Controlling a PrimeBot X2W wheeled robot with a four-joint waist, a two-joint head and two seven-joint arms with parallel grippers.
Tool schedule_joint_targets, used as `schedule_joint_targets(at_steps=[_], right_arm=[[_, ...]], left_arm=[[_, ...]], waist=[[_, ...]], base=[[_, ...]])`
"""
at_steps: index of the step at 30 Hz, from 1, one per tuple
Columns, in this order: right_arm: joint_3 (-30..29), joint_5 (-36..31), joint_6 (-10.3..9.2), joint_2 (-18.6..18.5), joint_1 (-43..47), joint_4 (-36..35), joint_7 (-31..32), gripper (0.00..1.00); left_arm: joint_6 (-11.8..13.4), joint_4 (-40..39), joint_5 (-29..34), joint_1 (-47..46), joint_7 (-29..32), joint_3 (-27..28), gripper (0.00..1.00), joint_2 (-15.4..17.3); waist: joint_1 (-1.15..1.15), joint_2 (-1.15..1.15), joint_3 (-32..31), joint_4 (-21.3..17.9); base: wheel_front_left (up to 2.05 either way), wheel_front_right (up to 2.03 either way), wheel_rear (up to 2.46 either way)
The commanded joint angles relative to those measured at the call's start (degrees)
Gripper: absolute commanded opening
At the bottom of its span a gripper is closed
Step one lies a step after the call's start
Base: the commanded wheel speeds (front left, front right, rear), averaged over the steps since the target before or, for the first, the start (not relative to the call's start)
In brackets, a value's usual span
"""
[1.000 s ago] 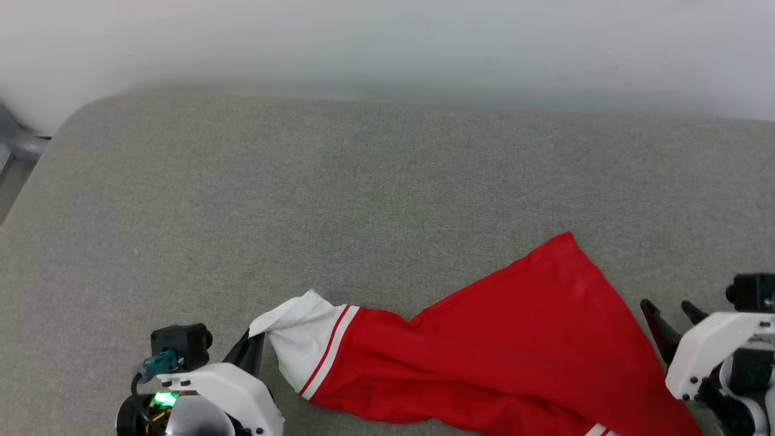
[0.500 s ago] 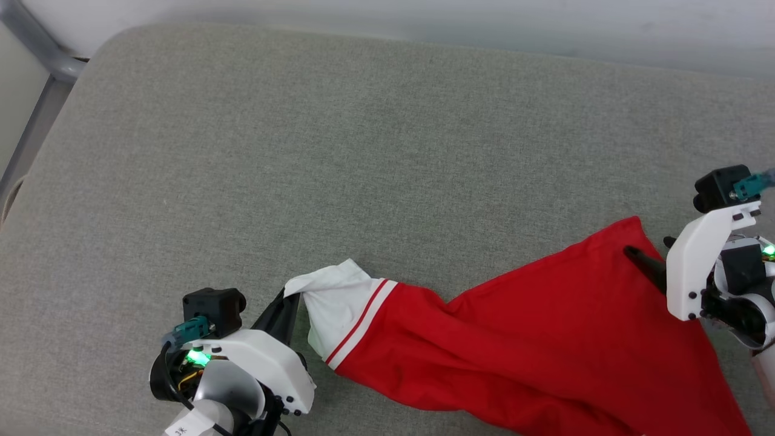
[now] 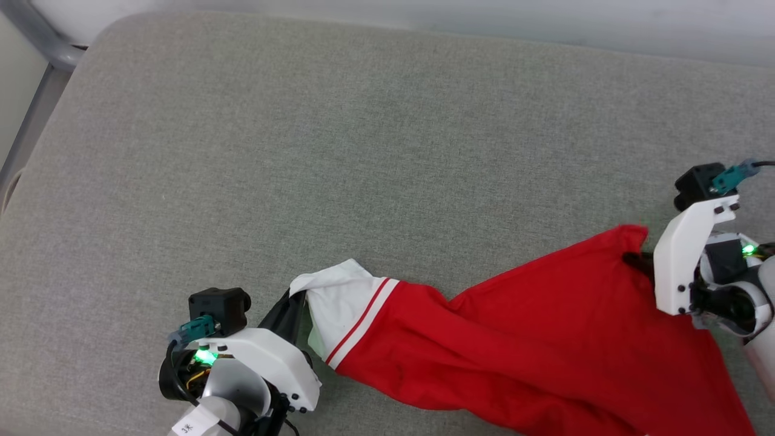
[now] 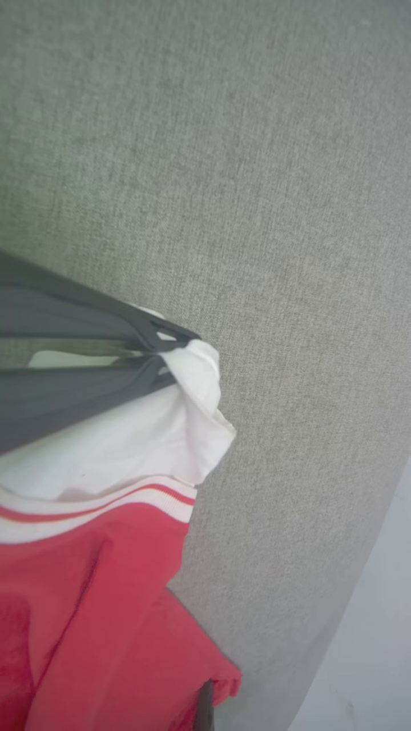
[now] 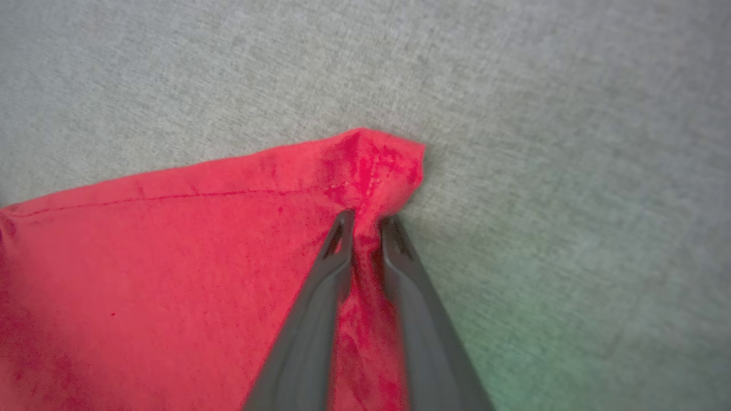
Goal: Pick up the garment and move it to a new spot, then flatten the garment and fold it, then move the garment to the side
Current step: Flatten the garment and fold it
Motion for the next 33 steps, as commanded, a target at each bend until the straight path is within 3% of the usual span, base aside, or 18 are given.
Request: schedule_joint_targets(at_steps=[1, 8, 15, 25, 33], right_arm=[[2.58, 0.97, -0.01, 1.21, 2.59, 2.33, 0.36, 0.0], [2.5, 2.72, -0.05, -0.67, -3.41, 1.9, -6.72, 0.0], [-0.6, 0.69, -0.04, 1.15, -8.4, 4.51, -10.73, 0.0], [-6.24, -4.59, -0.04, 5.31, -21.74, 9.83, -16.71, 0.0], [-10.62, -8.28, -0.05, 7.23, -34.37, 13.54, -21.47, 0.0]], left_arm=[[-0.22, 0.24, -0.19, 0.15, -0.38, 0.11, 0.0, 0.24], [-0.01, 0.22, 0.11, -2.16, -1.0, 2.23, 0.0, 2.54], [-1.33, 0.23, 0.79, -9.73, 1.38, 3.97, 0.0, 6.15], [-4.25, 8.94, 1.57, -31.94, 3.84, 6.8, 0.0, 7.7], [-6.36, 19.01, 5.44, -50.14, 3.39, 5.67, 0.0, 7.9]], waist=[[0.0, 0.0, -0.69, -0.47], [0.0, 0.0, -4.68, -2.73], [0.0, 0.0, -6.94, -6.5], [0.0, 0.0, -5.42, -11.52], [0.0, 0.0, -1.07, -13.26]], base=[[0.0, 0.0, 0.0], [0.0, 0.0, 0.0], [0.0, 0.0, 0.0], [0.0, 0.0, 0.0], [0.0, 0.0, 0.0]])
